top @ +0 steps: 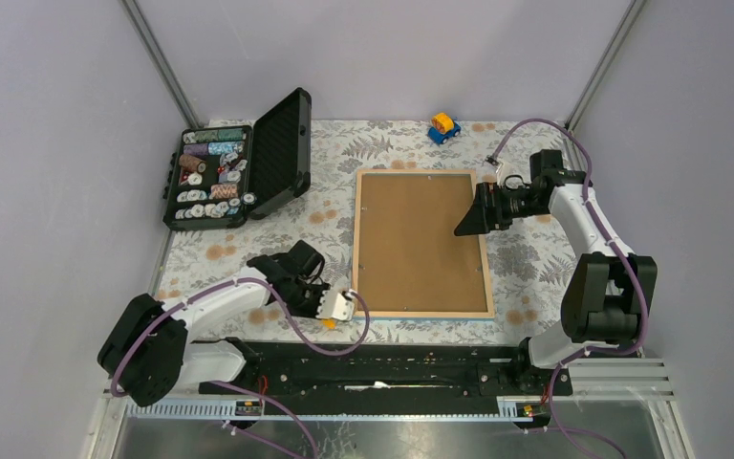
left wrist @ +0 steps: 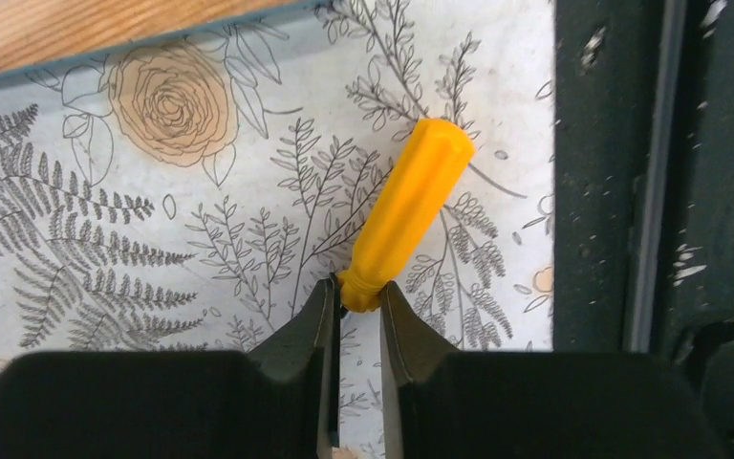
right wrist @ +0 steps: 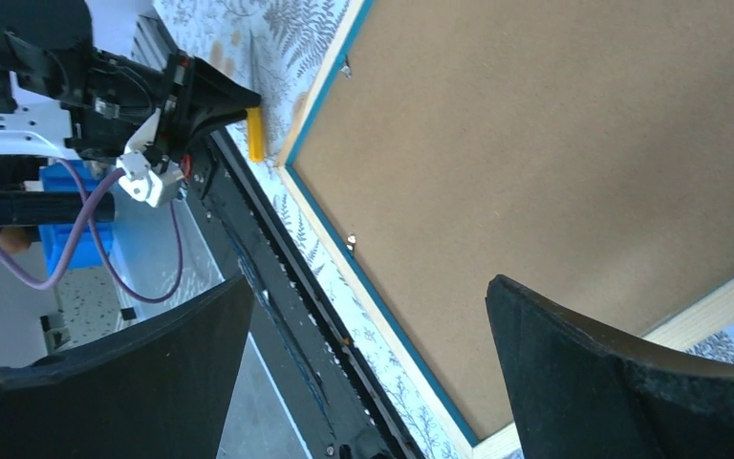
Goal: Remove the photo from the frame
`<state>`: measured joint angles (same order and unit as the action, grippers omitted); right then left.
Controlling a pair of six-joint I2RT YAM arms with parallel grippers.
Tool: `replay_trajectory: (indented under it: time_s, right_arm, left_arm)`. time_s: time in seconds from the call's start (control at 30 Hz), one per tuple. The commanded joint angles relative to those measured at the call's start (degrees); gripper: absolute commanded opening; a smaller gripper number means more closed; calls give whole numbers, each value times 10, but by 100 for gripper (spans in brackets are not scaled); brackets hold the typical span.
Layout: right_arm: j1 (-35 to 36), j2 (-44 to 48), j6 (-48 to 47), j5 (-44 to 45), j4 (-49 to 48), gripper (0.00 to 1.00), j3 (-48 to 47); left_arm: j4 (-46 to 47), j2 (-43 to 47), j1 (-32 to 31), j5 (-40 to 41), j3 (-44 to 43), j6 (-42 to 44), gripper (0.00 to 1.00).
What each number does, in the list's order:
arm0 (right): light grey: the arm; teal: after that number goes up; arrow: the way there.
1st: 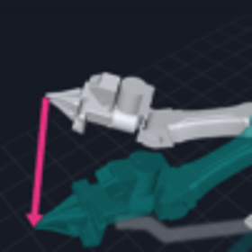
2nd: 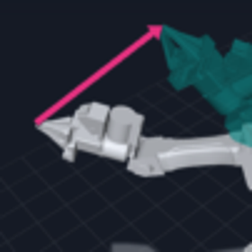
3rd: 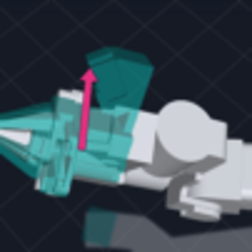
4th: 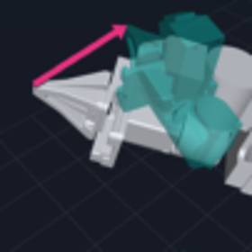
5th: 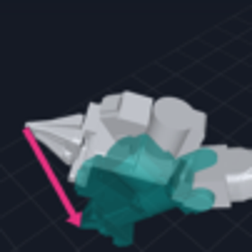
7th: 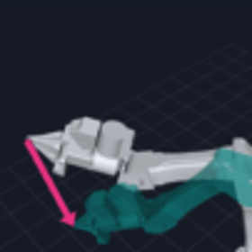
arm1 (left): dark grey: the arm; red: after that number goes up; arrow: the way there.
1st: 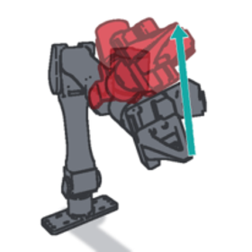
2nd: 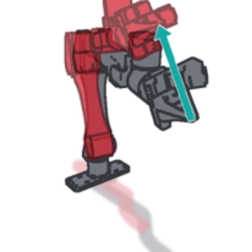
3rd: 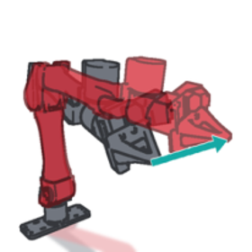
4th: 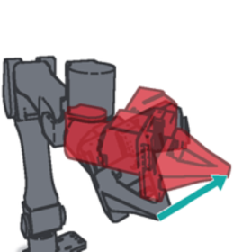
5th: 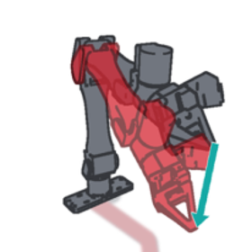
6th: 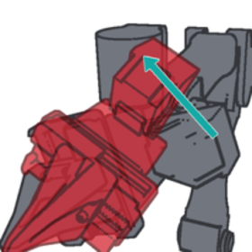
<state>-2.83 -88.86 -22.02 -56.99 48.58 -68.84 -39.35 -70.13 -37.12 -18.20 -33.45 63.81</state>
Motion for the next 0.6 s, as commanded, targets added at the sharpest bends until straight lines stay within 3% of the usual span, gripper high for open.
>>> replay_trajectory:
  time_s: [0.0, 0.13, 0.3, 0.57]
  right_arm:
    - [12, 15, 38, -58, -30, 100, -10]
    - [39, 18, 69, -77, -51, 100, -9]
    - [102, 38, 139, -101, -110, 100, -8]
    - [228, 90, 217, -92, -218, 100, 14]
  left_arm:
    - [-2, 26, -1, -73, -38, -71, 8]
    - [-36, 55, 0, -162, -141, -205, 0]
    - [68, 44, 0, -209, -227, -424, 0]
    - [163, 0, 0, -220, -275, -573, 0]
